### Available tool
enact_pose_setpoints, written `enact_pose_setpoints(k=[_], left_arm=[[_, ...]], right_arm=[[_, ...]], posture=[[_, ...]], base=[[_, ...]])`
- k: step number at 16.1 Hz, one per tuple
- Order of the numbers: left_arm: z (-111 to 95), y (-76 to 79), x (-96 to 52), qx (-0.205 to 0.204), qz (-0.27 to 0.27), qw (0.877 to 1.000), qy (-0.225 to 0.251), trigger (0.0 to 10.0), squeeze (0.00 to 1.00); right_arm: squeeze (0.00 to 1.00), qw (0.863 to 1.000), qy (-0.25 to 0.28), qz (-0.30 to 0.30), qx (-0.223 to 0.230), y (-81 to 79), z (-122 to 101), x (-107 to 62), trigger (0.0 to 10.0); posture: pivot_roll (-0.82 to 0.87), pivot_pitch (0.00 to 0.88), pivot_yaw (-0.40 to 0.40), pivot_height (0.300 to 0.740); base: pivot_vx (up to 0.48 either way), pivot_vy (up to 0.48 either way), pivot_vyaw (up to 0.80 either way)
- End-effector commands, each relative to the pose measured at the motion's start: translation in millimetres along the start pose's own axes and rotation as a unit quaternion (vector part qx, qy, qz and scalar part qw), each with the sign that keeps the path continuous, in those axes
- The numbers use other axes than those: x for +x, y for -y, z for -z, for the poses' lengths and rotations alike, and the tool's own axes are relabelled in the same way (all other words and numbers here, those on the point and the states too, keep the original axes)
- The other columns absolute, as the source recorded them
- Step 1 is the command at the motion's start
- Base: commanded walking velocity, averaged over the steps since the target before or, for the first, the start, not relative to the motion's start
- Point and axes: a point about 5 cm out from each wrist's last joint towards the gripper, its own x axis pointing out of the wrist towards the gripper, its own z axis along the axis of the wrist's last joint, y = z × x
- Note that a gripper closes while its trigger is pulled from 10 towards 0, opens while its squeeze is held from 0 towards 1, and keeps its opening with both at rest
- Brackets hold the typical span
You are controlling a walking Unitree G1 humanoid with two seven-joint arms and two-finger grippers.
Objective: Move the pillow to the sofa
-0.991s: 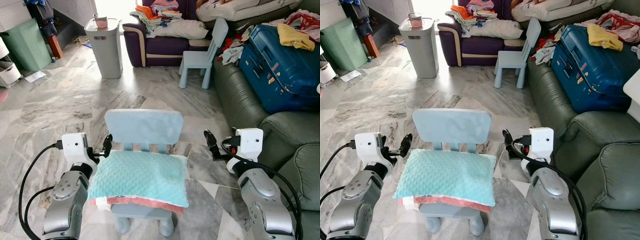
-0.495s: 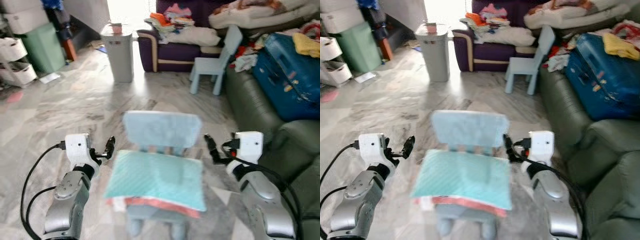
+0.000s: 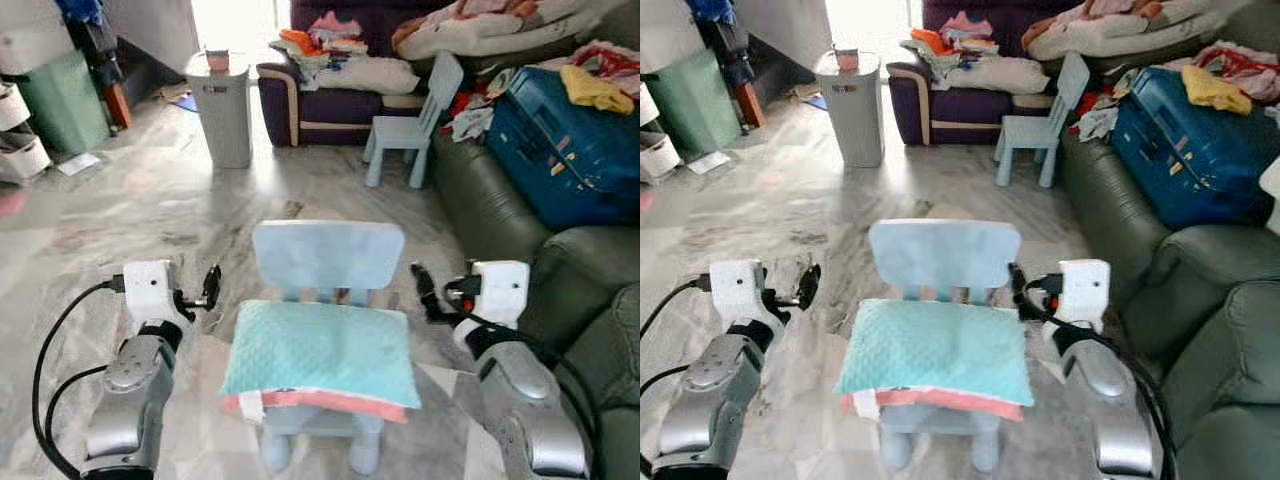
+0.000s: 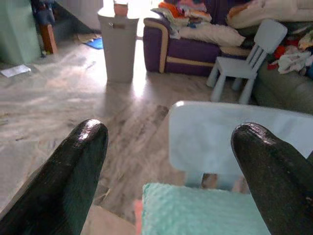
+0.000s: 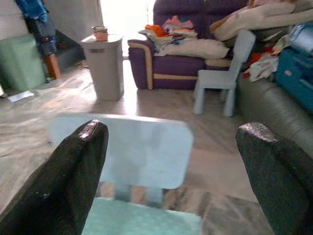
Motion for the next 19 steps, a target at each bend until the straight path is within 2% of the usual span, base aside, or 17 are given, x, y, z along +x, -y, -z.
enact_pose_setpoints(k=[1,5,10,14,19], left_arm=[[1.9,3.3,1.9,-0.010,0.012,1.000,-0.010,10.0,0.00],[1.2,0.7,2.9,-0.027,0.009,1.000,-0.010,10.0,0.00],[3.9,1.5,2.2,-0.045,0.013,0.999,-0.015,10.0,0.00],[3.9,1.5,2.1,-0.045,0.016,0.999,-0.016,10.0,0.00],[3.4,1.5,1.3,-0.046,0.018,0.999,-0.015,10.0,0.00]], right_arm=[[0.00,1.000,0.007,0.002,-0.005,3.1,-2.7,-0.6,10.0],[0.00,0.999,0.001,-0.045,-0.010,-5.6,-4.3,-0.9,10.0],[0.00,0.998,0.007,-0.065,-0.019,-11.2,-6.7,-0.1,10.0],[0.00,0.997,0.011,-0.075,-0.019,-12.8,-7.8,-1.0,10.0],[0.00,0.996,0.014,-0.082,-0.017,-15.3,-8.5,-0.9,10.0]], posture=[[-0.13,0.000,0.031,0.740],[-0.12,0.000,0.027,0.740],[-0.13,0.000,0.026,0.740],[-0.13,0.000,0.028,0.740],[-0.12,0.000,0.024,0.740]], base=[[0.000,0.000,0.00],[0.000,0.000,0.00],[0.000,0.000,0.00],[0.000,0.000,0.00],[0.309,0.000,0.00]])
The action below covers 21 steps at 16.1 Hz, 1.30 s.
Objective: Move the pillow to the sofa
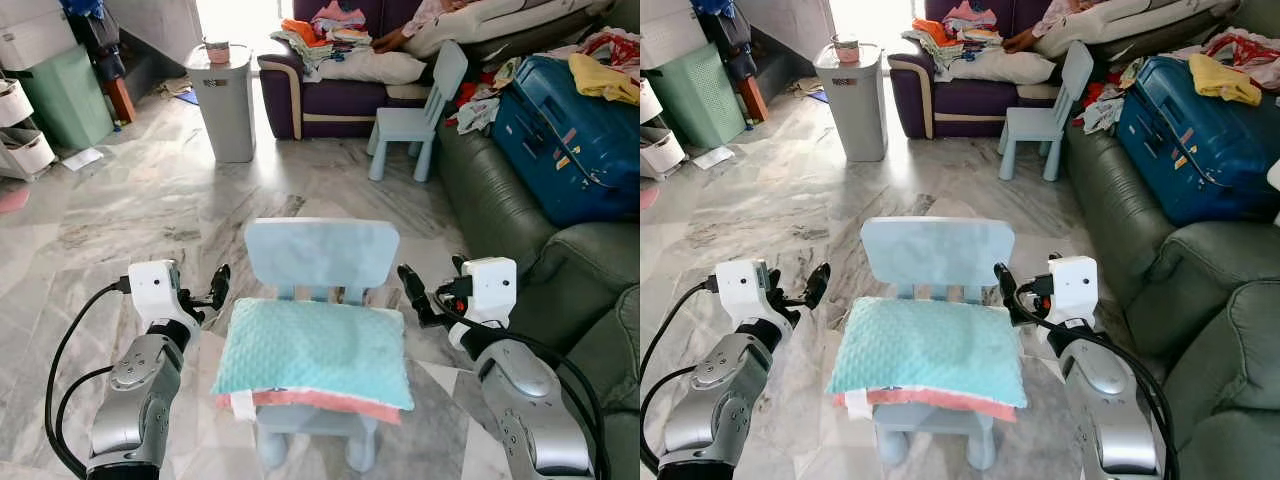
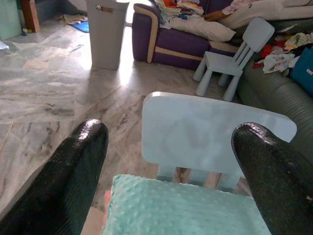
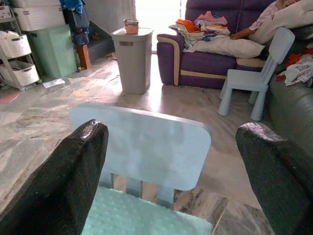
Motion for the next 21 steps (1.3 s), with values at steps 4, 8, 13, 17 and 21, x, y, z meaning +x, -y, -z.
enact_pose_setpoints(k=[4,8,13,17,21], left_arm=[[1.6,1.9,-1.0,-0.001,0.005,1.000,-0.006,10.0,0.00],[0.3,5.2,-1.3,-0.001,0.015,1.000,0.001,10.0,0.00],[3.7,8.0,-2.5,-0.003,0.022,1.000,-0.003,10.0,0.00],[7.7,7.1,-4.3,0.006,0.023,1.000,-0.011,10.0,0.00],[20.9,0.8,-12.5,0.022,0.020,0.999,-0.033,10.0,0.00]], right_arm=[[0.00,1.000,0.018,-0.014,-0.004,-5.3,-7.5,-0.6,10.0],[0.00,1.000,0.017,-0.015,-0.004,-5.6,-7.2,-1.0,10.0],[0.00,1.000,0.020,-0.015,-0.001,-6.5,-8.0,-1.2,10.0],[0.00,1.000,0.020,-0.014,0.005,-6.5,-9.0,-1.1,10.0],[0.00,1.000,0.012,-0.013,0.011,-6.2,-6.6,-0.9,10.0]], posture=[[-0.13,0.000,0.025,0.740],[-0.13,0.000,0.024,0.740],[-0.13,0.000,0.024,0.740],[-0.13,0.000,0.023,0.740],[-0.12,0.000,0.021,0.740]], base=[[0.320,0.000,0.00],[0.070,0.000,0.00],[0.000,0.000,0.00],[0.000,0.000,0.00],[0.000,0.000,0.00]])
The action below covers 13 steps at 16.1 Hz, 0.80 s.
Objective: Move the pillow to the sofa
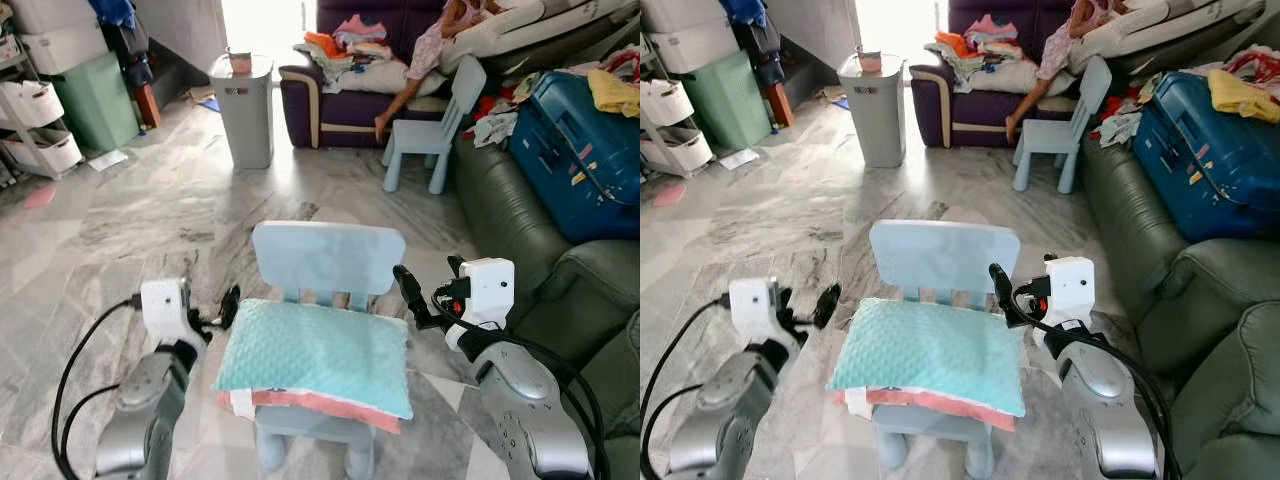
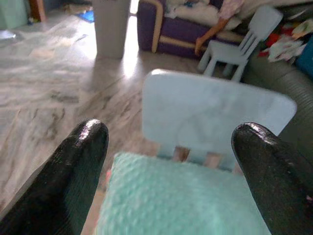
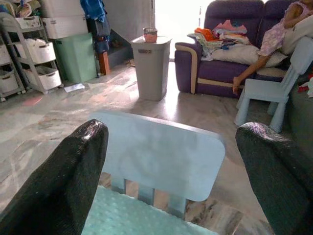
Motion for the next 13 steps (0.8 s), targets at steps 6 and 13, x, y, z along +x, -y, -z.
enact_pose_setpoints(k=[6,13], left_arm=[[7.2,-8.8,-5.3,0.028,-0.006,1.000,-0.012,10.0,0.00],[35.0,-23.4,-37.0,0.058,-0.007,0.997,-0.053,10.0,0.00]], right_arm=[[0.00,1.000,0.006,-0.009,0.011,-2.5,-3.0,-0.2,10.0],[0.00,1.000,-0.016,-0.008,0.012,-4.0,9.9,-11.3,10.0]], posture=[[-0.12,0.000,0.019,0.740],[-0.10,0.013,0.022,0.740]], base=[[0.000,0.000,0.00],[0.000,0.000,0.00]])
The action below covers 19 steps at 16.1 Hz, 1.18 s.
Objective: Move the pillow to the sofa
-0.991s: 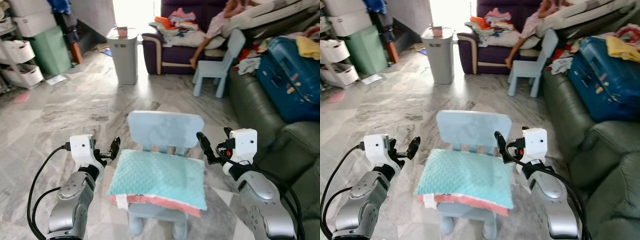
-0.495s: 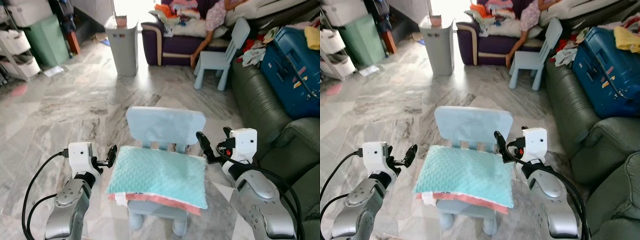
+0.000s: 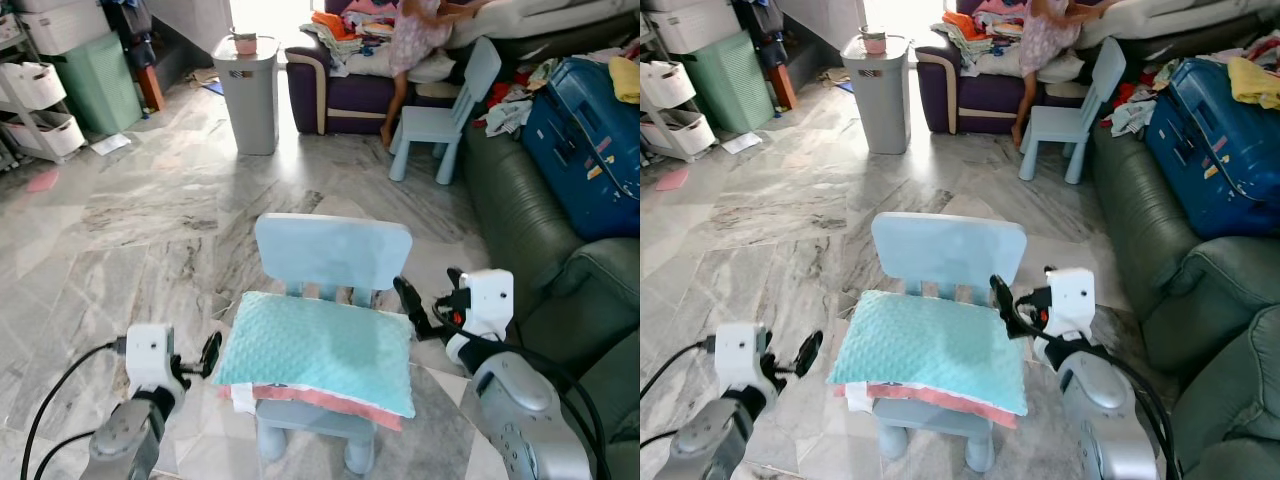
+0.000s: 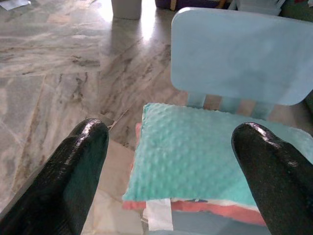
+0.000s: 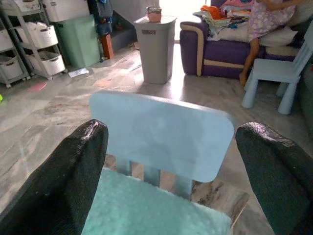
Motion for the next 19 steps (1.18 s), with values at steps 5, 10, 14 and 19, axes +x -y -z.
enact_pose_setpoints(k=[5,10,14,19], left_arm=[[4.5,0.2,-15.4,0.020,0.016,1.000,0.000,10.0,0.00],[2.2,-2.3,-18.0,0.026,0.020,0.999,-0.003,10.0,0.00],[0.6,-2.6,-21.3,0.029,0.019,0.999,-0.003,10.0,0.00],[-0.8,-3.0,-22.3,0.029,0.016,0.999,-0.004,10.0,0.00]], right_arm=[[0.00,1.000,-0.007,-0.007,0.002,-4.1,3.4,-11.0,10.0],[0.00,1.000,-0.014,-0.009,0.003,-6.4,5.3,-15.2,10.0],[0.00,1.000,-0.016,-0.012,0.002,-6.7,4.8,-15.8,10.0],[0.00,1.000,-0.017,-0.019,0.000,-8.3,3.4,-14.1,10.0]], posture=[[-0.10,0.045,0.026,0.740],[-0.09,0.074,0.030,0.718],[-0.09,0.093,0.026,0.676],[-0.09,0.106,0.022,0.623]], base=[[0.000,0.000,0.00],[0.000,0.000,0.00],[0.000,0.000,0.00],[0.000,0.000,0.00]])
